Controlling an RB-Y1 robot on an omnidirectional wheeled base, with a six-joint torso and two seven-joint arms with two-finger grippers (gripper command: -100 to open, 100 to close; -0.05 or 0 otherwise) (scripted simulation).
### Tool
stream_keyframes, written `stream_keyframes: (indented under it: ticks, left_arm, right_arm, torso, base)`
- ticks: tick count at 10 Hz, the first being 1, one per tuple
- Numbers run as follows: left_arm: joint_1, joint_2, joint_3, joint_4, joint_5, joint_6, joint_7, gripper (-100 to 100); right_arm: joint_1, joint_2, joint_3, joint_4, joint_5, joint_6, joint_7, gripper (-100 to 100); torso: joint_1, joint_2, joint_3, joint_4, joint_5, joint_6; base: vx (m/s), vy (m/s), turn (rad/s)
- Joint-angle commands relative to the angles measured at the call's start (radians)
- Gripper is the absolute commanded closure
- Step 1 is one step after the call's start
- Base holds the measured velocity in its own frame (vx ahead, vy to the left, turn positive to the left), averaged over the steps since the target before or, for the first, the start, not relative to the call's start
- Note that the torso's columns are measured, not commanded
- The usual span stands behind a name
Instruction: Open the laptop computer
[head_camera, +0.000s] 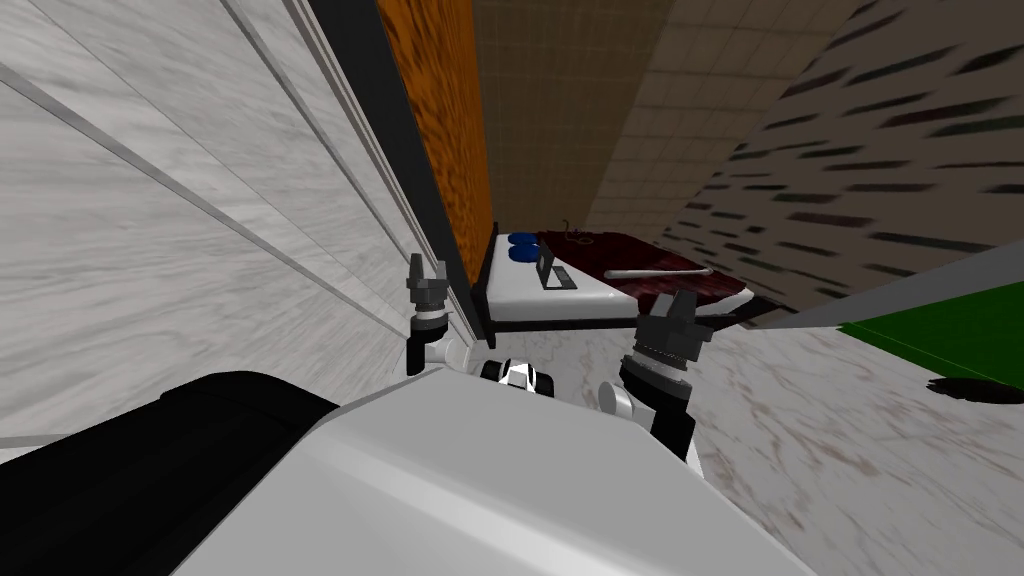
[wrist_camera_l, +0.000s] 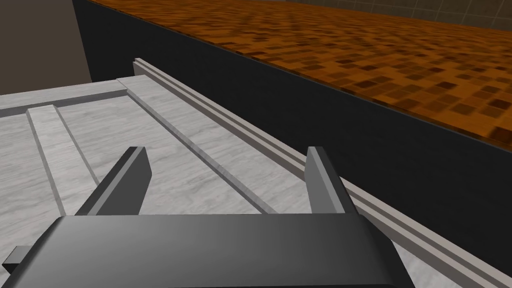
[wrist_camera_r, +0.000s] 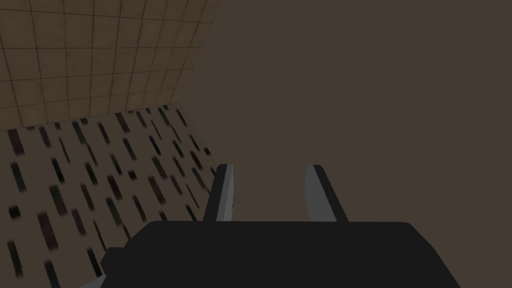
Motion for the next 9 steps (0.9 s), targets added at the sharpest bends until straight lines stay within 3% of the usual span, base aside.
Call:
stream_keyframes:
  ticks: [1,5,6,9]
  left_arm:
    - [0.0,0.0,0.0,0.0,0.0,0.0,0.0,0]
    - [0.0,0.0,0.0,0.0,0.0,0.0,0.0,0]
    - [0.0,0.0,0.0,0.0,0.0,0.0,0.0,0]
    - [0.0,0.0,0.0,0.0,0.0,0.0,0.0,0]
  right_arm:
    - [0.008,-0.069,-0.005,0.003,0.024,0.025,0.005,-100]
    - [0.036,-0.192,-0.022,0.014,0.106,0.109,0.024,-100]
    - [0.036,-0.202,-0.022,0.014,0.106,0.109,0.024,-100]
    - [0.065,-0.3,-0.039,0.024,0.193,0.199,0.044,-100]
  torso:
    - [0.0,0.034,-0.069,0.033,0.0,0.0]
    - [0.0,0.046,-0.094,0.047,0.0,0.0]
    - [0.0,0.046,-0.094,0.047,0.0,0.0]
    - [0.0,0.047,-0.094,0.047,0.0,0.0]
  base:
    - [0.01,0.002,0.053]
    - [0.018,0.005,0.068]
    - [0.016,0.003,0.036]
    - [0.023,0.006,0.106]
